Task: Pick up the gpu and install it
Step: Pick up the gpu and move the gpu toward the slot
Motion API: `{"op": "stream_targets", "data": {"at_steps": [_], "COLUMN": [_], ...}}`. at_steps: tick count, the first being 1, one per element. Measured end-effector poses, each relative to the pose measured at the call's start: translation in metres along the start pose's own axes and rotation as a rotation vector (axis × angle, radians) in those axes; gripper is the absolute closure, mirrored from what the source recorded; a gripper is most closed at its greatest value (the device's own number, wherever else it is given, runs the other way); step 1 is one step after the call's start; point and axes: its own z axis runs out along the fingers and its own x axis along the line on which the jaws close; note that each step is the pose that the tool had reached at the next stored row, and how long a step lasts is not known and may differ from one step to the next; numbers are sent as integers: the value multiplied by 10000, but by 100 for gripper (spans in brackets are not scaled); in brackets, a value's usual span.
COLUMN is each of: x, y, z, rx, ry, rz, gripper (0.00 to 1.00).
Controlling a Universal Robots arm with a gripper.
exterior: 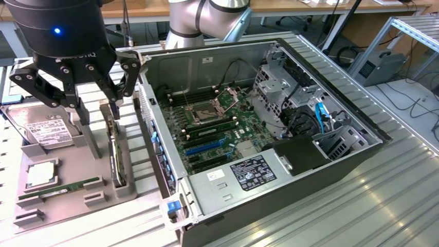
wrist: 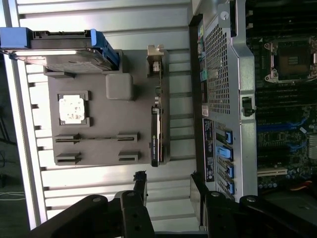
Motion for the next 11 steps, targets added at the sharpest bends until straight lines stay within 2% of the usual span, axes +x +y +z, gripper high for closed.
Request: {"op": "stream_targets", "data": {"at_steps": [11], "x": [1], "y": [1], "z": [36], "rx": [0], "ry": [0], "rz": [0], "gripper": [52]}}
